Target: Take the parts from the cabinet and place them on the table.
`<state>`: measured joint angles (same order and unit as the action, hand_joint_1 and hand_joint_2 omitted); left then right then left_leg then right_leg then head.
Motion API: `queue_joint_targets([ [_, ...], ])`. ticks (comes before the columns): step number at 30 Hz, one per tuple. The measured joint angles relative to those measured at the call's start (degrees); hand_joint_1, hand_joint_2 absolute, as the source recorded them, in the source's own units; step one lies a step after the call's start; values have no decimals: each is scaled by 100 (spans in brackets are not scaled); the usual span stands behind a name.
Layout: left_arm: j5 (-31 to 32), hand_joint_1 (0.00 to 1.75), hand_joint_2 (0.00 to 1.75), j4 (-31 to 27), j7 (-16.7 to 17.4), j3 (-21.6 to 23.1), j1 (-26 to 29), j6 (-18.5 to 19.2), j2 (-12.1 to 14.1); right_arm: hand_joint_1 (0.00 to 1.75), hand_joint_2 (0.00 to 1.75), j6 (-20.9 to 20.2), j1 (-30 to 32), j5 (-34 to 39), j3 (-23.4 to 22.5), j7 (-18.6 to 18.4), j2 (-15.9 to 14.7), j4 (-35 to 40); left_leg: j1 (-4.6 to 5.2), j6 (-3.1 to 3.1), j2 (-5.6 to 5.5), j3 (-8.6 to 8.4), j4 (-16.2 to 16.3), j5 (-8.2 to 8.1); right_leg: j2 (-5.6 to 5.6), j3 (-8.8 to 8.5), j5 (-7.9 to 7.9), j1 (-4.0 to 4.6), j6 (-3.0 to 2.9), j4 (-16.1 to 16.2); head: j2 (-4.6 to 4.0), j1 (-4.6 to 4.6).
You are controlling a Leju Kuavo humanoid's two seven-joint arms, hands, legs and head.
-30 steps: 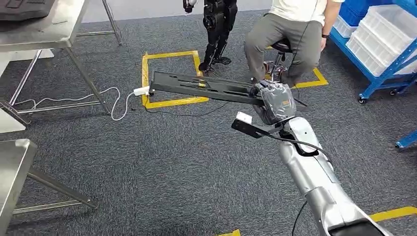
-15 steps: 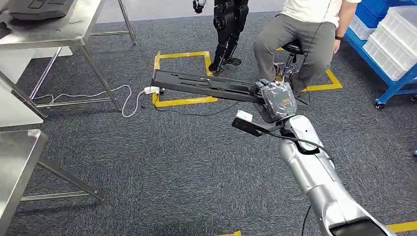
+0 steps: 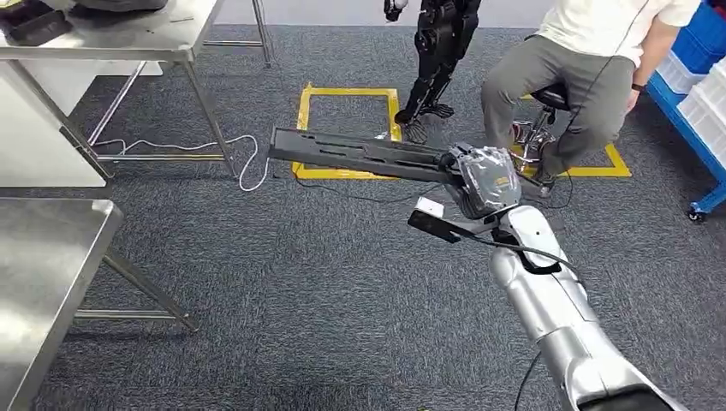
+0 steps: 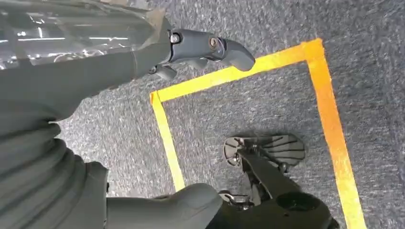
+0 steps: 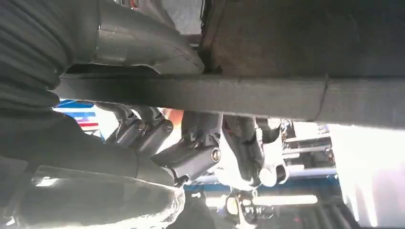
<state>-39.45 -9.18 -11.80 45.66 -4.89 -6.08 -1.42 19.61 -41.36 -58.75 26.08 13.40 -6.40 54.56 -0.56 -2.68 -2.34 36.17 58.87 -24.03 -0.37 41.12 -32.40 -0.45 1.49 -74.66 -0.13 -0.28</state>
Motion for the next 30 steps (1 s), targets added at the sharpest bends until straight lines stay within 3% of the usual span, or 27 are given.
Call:
queue_joint_targets([
  [2,-7,0,175,0,2,2,-1,0,-2,175,175,0,-19,0,-2,0,-4,0,-4,22,-85,-7,4,10,43,-477,393,-55,102,980,0,-4],
  [3,-9,0,175,0,0,2,-1,0,0,175,175,0,-35,4,-2,0,-13,0,-5,38,-117,-3,5,15,184,-713,542,-99,134,1471,0,2],
  [4,-11,0,175,0,0,2,-6,0,4,175,175,0,-47,7,2,0,-4,0,38,91,-148,27,30,5,239,-786,545,-66,92,1577,0,-9],
  [7,-15,0,175,0,0,7,14,0,2,175,175,0,-47,6,9,2,13,0,3,185,-213,48,-16,60,140,-743,578,-12,20,1570,0,-9],
  [8,-15,0,175,0,2,7,17,0,4,175,175,0,-60,7,9,2,13,0,-5,214,-231,65,-4,47,99,-762,616,-86,-44,1613,0,-13],
  [9,-15,0,175,0,2,7,21,0,7,175,175,-2,-74,7,9,0,18,0,-16,227,-84,116,104,-46,67,-772,635,-85,-78,1623,0,-9],
  [10,-15,0,175,0,2,9,19,0,7,175,175,-2,-81,7,9,2,24,2,-6,240,46,224,368,-233,43,-771,631,-79,-134,1623,0,-46],
  [11,-15,0,175,0,2,9,16,0,4,175,175,-2,-81,9,9,0,26,2,-13,256,105,411,771,-453,19,-773,625,-61,-176,1623,0,-50],
  [12,-15,0,175,0,2,9,12,0,0,175,175,-2,-79,9,11,2,28,0,-16,274,134,655,1290,-684,-22,-770,623,-38,-180,1623,0,-46],
  [13,-15,0,175,0,2,11,13,0,-2,175,175,-2,-74,9,13,2,28,0,-17,286,141,817,1627,-794,-55,-768,620,-24,-185,1622,0,-50],
  [14,-15,0,175,0,2,13,16,0,-7,175,175,-4,-62,9,20,2,33,0,-18,295,150,908,1816,-796,-96,-771,619,-11,-186,1622,0,-46],
  [15,-15,0,175,0,2,13,17,0,-7,175,175,-4,-60,7,20,2,35,0,-18,292,156,850,1690,-679,-133,-772,617,-9,-185,1621,0,-46],
  [16,-15,0,175,0,2,13,16,0,-7,175,175,-9,-61,9,24,2,35,0,-18,286,176,679,1356,-480,-165,-776,615,-9,-185,1620,0,-50],
  [17,-15,0,175,0,2,13,16,0,-4,175,175,-9,-71,9,26,2,37,0,-18,272,236,409,849,-241,-195,-782,612,-8,-185,1618,0,-48],
  [18,-15,0,175,0,2,13,13,0,0,175,175,-9,-90,9,31,2,37,0,-16,246,375,116,323,-46,-226,-789,608,-1,-183,1614,0,-53],
  [19,-15,0,175,0,2,13,-3,2,0,175,175,-11,-108,9,31,2,37,0,29,252,482,-8,62,-91,-252,-768,582,76,-144,1591,0,-52],
  [21,-15,0,175,0,2,13,-3,4,-2,175,175,-13,-135,11,35,-2,35,0,37,196,388,31,65,-69,-312,-769,585,84,-131,1613,0,-33],
  [23,-20,0,175,0,2,13,-1,7,-2,175,175,-11,-141,13,61,0,48,0,50,117,304,21,29,-38,-387,-795,566,105,-74,1616,0,-39],
  [24,-24,0,175,0,0,13,1,7,-9,175,175,-11,-142,13,61,0,44,0,5,66,287,-7,-7,-5,-325,-716,520,80,-44,1568,0,-37],
  [25,-24,0,175,0,-9,13,-2,7,-7,175,175,-9,-152,15,61,2,33,0,6,39,261,-4,-9,7,-160,-650,396,48,-42,1349,0,-26],
  [26,-28,0,175,0,-11,13,-7,7,4,175,175,-7,-157,20,66,4,35,0,5,5,225,1,-9,9,-64,-469,213,34,-64,956,0,-24],
  [28,-31,0,175,0,-22,13,-12,7,2,175,175,-7,-138,22,74,7,20,-13,5,1,133,9,-6,11,-10,-20,-123,14,-61,-9,0,-28],
  [29,-31,0,175,0,-22,13,-8,7,2,175,175,-7,-116,22,87,7,9,-20,5,0,82,9,-6,13,-4,99,-160,8,-27,-247,0,-31],
  [30,-33,0,175,0,-22,15,-5,9,2,175,175,-7,-100,20,100,7,4,-22,3,1,25,9,-5,14,-3,75,-101,0,14,-176,0,-26],
])
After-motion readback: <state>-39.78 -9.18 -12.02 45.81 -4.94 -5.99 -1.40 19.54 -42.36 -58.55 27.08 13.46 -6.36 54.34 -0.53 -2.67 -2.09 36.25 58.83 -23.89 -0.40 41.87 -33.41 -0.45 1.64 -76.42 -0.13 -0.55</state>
